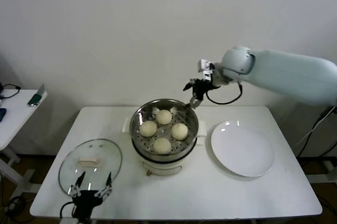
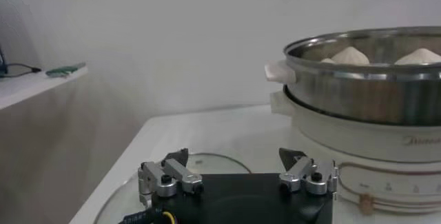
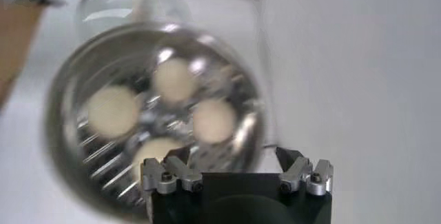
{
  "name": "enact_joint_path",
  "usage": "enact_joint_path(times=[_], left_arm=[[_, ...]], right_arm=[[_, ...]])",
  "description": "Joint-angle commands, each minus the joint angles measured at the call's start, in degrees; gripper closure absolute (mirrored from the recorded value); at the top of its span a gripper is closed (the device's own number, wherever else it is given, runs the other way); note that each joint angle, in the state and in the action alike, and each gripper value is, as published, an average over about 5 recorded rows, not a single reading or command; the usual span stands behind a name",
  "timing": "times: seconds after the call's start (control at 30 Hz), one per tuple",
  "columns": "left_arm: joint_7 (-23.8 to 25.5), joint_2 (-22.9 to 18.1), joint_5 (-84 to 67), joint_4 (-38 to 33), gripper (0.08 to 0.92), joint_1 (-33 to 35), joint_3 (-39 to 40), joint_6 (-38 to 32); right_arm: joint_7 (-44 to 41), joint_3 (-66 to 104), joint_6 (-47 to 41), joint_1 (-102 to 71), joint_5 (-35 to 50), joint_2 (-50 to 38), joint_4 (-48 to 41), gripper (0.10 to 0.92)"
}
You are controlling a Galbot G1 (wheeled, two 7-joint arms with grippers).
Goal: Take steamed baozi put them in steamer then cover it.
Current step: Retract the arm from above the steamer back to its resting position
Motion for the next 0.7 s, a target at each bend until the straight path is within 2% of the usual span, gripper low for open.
enact_joint_path(times=[0.03, 0.13, 0.37, 0.7], left_arm=[[-0.1, 0.5, -0.3, 0.6, 0.177, -1.3, 0.0, -1.6], [-0.2, 0.5, 0.0, 1.1, 0.177, -2.5, 0.2, -2.8], [-1.7, 1.6, 6.0, 2.1, 0.177, -3.5, 0.5, -4.5], [-2.7, 1.9, 15.8, 4.4, 0.177, -4.2, 0.4, -8.4]], right_arm=[[29.6, 56.1, 3.8, -48.2, -5.3, -18.6, 8.1, 0.203], [31.5, 74.2, 5.7, -66.1, -9.3, -18.7, 11.0, 0.203], [28.1, 104.3, 13.1, -100.4, -16.0, -13.3, 14.4, 0.203], [25.2, 116.6, 30.0, -123.8, -18.5, 0.8, 18.1, 0.203]])
